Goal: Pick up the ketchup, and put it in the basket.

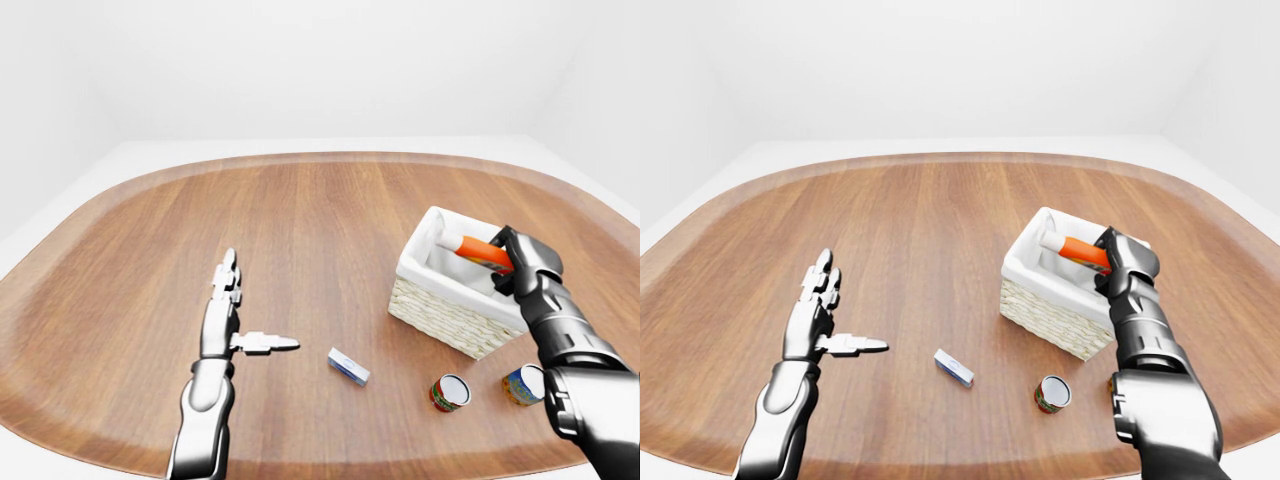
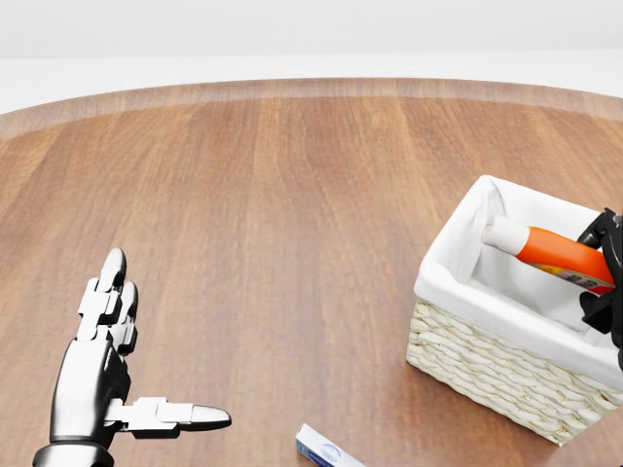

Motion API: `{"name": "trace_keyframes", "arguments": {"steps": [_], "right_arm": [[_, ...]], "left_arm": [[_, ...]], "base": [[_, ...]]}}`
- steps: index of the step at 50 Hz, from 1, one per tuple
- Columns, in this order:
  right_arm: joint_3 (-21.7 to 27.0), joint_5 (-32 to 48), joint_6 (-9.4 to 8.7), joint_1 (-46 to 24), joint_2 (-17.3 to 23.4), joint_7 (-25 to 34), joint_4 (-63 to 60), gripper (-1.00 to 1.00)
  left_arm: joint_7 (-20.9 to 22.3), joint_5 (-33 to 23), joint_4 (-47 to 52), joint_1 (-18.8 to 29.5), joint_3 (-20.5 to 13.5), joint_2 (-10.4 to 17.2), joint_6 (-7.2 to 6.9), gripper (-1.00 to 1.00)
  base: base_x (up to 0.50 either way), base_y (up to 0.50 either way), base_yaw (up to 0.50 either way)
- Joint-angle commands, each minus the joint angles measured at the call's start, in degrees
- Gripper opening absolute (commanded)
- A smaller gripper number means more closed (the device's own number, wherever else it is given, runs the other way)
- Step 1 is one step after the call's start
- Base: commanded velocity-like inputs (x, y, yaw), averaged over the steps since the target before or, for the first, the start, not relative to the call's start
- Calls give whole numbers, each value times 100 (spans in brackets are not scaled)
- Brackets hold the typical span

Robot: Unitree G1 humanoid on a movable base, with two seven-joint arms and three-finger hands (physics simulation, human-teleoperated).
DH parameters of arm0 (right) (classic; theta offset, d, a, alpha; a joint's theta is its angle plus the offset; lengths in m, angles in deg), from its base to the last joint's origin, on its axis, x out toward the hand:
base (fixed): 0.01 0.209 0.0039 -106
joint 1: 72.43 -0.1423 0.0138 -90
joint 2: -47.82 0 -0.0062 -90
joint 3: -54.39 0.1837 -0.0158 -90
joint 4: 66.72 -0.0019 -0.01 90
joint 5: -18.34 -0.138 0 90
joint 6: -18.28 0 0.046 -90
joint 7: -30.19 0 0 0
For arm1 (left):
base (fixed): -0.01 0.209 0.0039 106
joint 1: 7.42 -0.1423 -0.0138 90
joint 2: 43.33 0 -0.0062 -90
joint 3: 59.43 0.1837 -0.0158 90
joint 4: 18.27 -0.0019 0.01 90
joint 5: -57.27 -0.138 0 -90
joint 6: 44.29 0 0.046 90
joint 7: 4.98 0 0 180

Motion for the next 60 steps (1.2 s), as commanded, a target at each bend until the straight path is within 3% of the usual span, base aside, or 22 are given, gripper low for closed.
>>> {"name": "trace_keyframes", "arguments": {"steps": [1, 2, 3, 4, 25, 38, 42, 54, 60], "right_arm": [[50, 89, 40, -37, -4, -196, 97, -100], [45, 97, 44, -39, 4, -243, 89, -85], [43, 96, 45, -41, 5, -247, 90, -85], [30, 120, 43, -49, 14, -290, 80, 100], [77, 175, 75, -122, 72, -433, -144, 100], [252, 247, -198, -70, 190, -53, -1078, 100], [481, 266, -455, 235, 217, 433, -2209, 100], [1391, 637, -455, 1605, 10, 2490, -6502, 100], [1670, 861, -455, 1968, -240, 3414, -8111, 100]], "left_arm": [[0, -12, 4, -6, 4, 0, -5, 100], [2, -12, 5, -7, 2, 1, -5, 100], [3, -12, 5, -7, 2, 1, -5, 100], [5, -9, -2, -2, -3, 4, -3, 100], [3, -36, -108, 19, 18, 1, 60, 100], [17, -21, -28, 15, 4, 6, -6, 100], [18, -19, -50, 21, -1, 6, 8, 100], [27, -25, 96, -64, 20, -9, -38, 100], [21, -45, 110, -86, 47, -17, -26, 100]], "base": [[0, 0, 0], [0, 0, 0], [0, 0, 0], [0, 0, 0], [0, 0, 0], [0, 0, 0], [0, 0, 0], [0, 0, 0], [0, 0, 0]]}}
